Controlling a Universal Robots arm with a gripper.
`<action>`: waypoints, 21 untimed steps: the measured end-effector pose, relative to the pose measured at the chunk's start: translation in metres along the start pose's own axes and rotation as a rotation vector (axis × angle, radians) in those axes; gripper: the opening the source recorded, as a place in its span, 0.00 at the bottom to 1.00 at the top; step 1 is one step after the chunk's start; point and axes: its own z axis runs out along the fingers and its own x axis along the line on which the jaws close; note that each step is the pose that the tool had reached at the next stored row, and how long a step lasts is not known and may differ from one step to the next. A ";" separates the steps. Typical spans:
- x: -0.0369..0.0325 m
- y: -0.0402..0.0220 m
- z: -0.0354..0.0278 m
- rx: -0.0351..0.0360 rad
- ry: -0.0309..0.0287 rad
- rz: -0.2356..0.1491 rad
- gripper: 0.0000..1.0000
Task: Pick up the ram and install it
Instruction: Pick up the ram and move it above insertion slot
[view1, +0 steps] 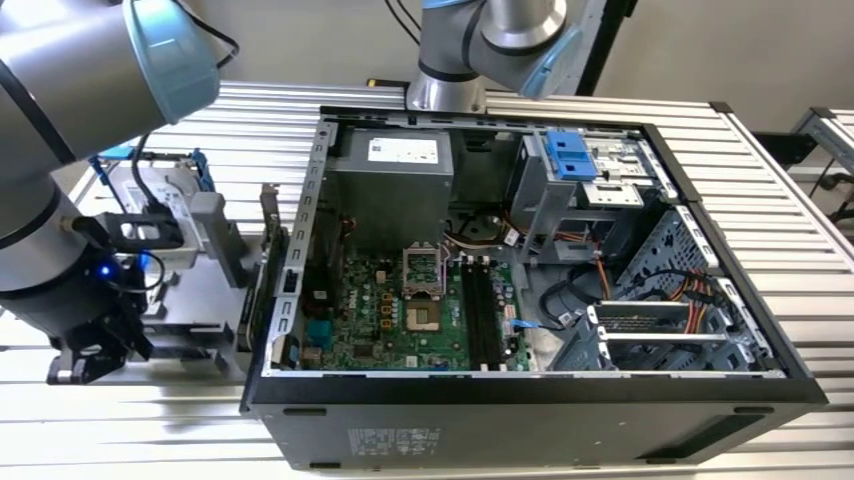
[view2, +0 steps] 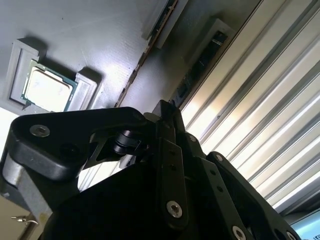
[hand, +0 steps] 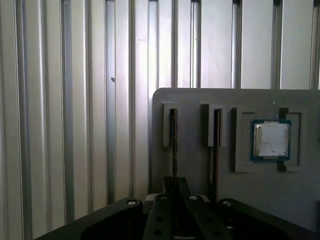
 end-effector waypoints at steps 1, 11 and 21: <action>-0.0001 0.0000 -0.0006 0.0001 0.0000 0.000 0.00; -0.0003 0.0000 -0.0064 0.0001 -0.0001 0.000 0.00; -0.0005 0.0001 -0.0111 0.0001 0.0000 0.000 0.00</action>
